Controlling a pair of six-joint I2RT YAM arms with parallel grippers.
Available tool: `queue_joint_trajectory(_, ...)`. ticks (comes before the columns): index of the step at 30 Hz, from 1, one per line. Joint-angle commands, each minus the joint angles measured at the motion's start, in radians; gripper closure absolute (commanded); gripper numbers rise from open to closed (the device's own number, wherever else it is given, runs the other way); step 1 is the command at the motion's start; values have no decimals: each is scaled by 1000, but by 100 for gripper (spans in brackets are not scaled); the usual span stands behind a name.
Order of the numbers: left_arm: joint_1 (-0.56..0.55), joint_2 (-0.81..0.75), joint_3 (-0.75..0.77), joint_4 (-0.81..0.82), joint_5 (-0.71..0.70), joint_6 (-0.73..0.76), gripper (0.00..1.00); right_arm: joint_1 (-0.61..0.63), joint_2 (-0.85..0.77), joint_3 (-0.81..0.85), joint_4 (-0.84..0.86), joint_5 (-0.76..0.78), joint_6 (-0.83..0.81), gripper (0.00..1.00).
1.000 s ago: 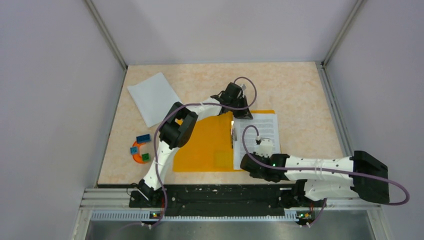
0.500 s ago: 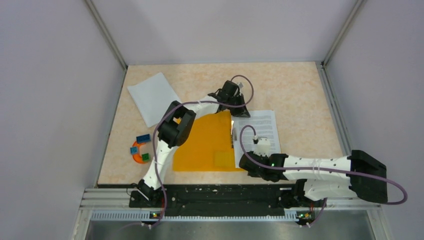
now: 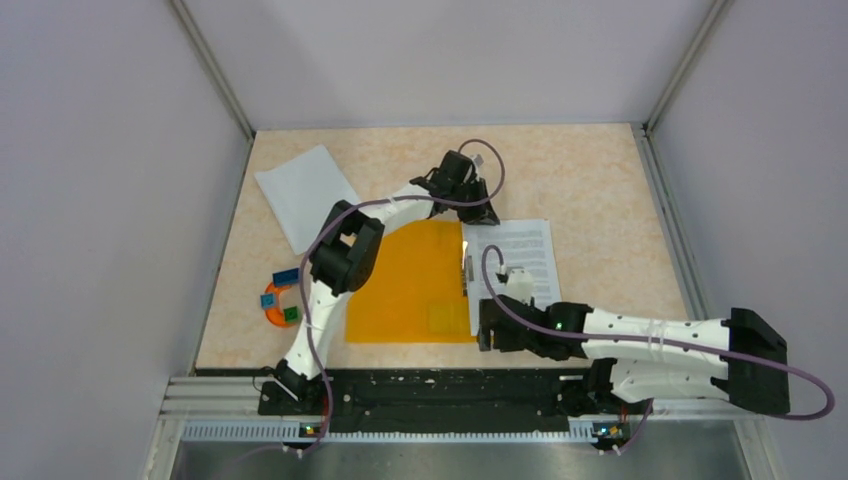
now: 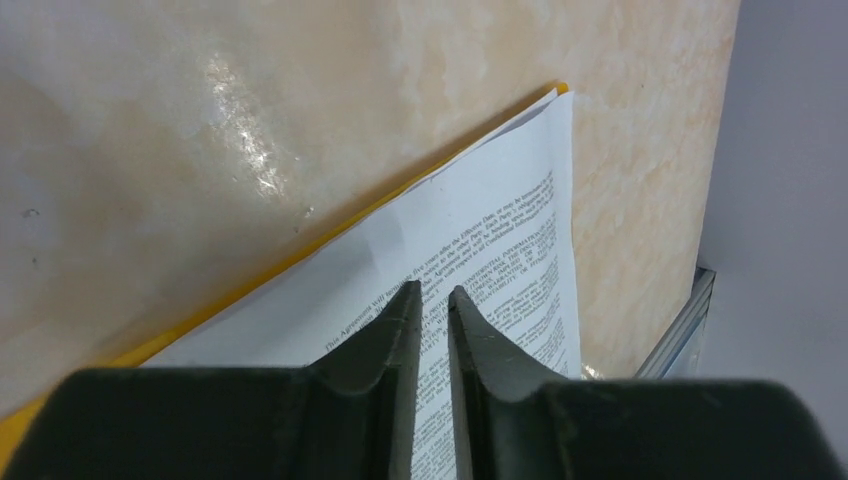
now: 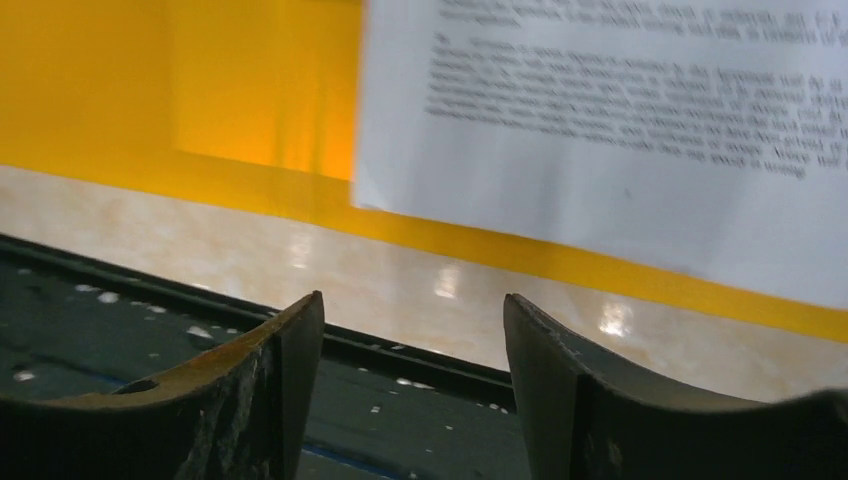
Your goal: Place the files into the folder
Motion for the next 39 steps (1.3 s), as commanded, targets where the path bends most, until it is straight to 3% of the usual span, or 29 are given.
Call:
queue_joint_trajectory(1, 29, -154, 68, -16, 17, 37, 75, -41, 21, 194, 57, -36, -156, 28)
queue_joint_trajectory(3, 58, -209, 66, -33, 6, 38, 63, -100, 58, 245, 107, -88, -247, 20)
queue_joint_trajectory(8, 188, -386, -11, -133, -131, 44, 49, -316, 177, 362, 339, -319, -423, 9)
queue_joint_trajectory(13, 363, -559, -176, -200, -294, 49, 39, -442, 466, 594, 492, -475, -572, 6)
queue_joint_trajectory(18, 548, -660, -292, -229, -407, 67, 28, -499, 808, 897, 518, -574, -673, 5)
queue_joint_trajectory(25, 730, -682, -366, -293, -590, 59, 23, -513, 1229, 1387, 487, -663, -690, 5)
queue_joint_trajectory(32, 857, -608, -427, -229, -579, 44, 22, -513, 1542, 1763, 430, -705, -646, 5)
queue_joint_trajectory(39, 971, -522, -452, -160, -391, 51, 21, -514, 1684, 1897, 539, -707, -562, 5)
